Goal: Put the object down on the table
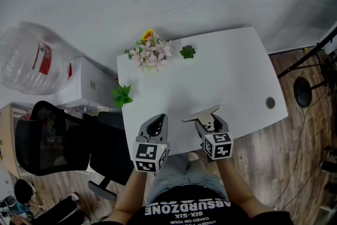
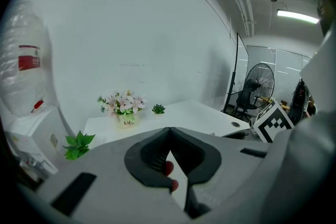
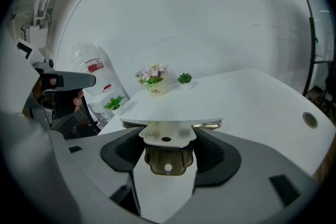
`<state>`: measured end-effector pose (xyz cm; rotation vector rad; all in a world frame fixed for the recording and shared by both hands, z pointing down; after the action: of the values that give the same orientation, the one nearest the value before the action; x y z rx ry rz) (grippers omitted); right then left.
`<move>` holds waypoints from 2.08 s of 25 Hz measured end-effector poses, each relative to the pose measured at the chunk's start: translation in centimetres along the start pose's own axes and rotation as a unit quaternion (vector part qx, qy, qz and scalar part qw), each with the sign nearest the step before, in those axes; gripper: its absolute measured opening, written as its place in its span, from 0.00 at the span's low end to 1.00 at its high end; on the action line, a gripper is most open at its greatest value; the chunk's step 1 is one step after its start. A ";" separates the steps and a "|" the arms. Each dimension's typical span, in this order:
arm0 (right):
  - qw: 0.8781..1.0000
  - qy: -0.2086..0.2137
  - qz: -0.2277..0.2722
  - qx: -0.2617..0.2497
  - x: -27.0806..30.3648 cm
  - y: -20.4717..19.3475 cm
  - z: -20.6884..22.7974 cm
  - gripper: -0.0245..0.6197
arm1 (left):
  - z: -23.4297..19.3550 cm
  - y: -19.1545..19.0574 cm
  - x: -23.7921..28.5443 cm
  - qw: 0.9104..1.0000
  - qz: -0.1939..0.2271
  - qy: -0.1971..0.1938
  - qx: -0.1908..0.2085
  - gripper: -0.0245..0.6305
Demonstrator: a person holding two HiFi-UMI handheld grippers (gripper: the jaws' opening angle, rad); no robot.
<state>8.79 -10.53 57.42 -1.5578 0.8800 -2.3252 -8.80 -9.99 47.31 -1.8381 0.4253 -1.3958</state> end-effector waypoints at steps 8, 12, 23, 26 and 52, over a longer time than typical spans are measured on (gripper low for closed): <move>1.000 0.001 -0.013 0.000 1.1 -0.2 0.1 0.48 | -0.6 -0.2 0.3 1.000 -0.006 0.002 -0.004 0.03; 1.000 -0.002 -0.019 0.000 1.5 -0.4 0.2 0.48 | -0.8 -0.1 0.5 1.000 -0.006 0.002 -0.005 0.03; 0.999 -0.008 -0.039 -0.001 3.0 -0.9 0.5 0.48 | -1.4 0.1 1.3 1.000 -0.011 -0.002 -0.006 0.03; 0.999 -0.011 -0.045 -0.002 3.4 -1.1 0.7 0.48 | -1.5 0.2 1.6 1.000 -0.012 -0.004 -0.004 0.03; 0.995 -0.044 -0.081 -0.028 6.4 -2.6 1.4 0.48 | -2.7 0.6 3.0 1.000 -0.024 -0.012 0.001 0.03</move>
<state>7.72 -11.98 64.26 -1.8023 0.8328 -2.3354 -10.16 -13.40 49.16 -1.8729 0.3695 -1.4043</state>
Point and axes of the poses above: the fingertips, and each gripper's own axes: x forward along the fingers, z to its right, y out of its top, the point moved 4 cm from there along -x, backward along the fingers, and after that the axes turned 13 degrees about -z, right-handed, at the moved point
